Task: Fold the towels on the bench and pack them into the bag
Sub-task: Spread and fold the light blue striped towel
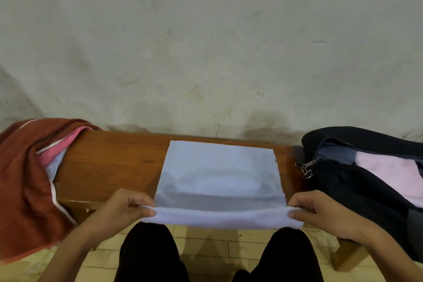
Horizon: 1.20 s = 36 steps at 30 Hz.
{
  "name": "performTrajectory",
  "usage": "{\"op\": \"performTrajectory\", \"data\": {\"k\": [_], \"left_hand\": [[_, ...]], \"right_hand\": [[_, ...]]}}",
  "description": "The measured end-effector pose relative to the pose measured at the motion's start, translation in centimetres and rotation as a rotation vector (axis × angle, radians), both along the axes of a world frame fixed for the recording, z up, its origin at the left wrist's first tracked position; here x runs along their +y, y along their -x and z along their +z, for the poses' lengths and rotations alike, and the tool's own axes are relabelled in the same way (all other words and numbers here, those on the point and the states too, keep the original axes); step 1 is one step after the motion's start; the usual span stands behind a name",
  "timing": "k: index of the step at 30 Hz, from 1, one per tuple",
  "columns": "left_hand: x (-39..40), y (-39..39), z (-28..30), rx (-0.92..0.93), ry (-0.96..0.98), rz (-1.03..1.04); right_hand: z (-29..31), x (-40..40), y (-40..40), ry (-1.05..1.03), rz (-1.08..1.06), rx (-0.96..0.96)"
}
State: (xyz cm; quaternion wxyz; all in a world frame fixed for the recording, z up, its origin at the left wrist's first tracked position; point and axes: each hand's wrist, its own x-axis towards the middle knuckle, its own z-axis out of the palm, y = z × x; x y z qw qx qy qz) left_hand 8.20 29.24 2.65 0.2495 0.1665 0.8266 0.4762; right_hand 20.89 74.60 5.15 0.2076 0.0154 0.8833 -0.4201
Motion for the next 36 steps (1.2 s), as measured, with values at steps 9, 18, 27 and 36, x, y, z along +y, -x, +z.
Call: {"op": "performTrajectory", "data": {"k": [9,18,27,36], "left_hand": [[0.0,-0.2,-1.8,-0.061,0.094,-0.1],[0.0,0.4,-2.7,0.094,-0.011,-0.092],[-0.5,0.5,-4.5,0.06,0.026,-0.128],[1.4,1.5,-2.7,0.137,-0.159,0.104]], "right_hand": [[-2.1,-0.1,-1.0,-0.042,0.003,-0.007],[-3.9,-1.0,-0.1,-0.226,-0.035,0.089],[-5.4,-2.6,0.1,-0.434,0.083,-0.015],[-3.7,-1.5,0.8,-0.187,-0.282,0.254]]}}
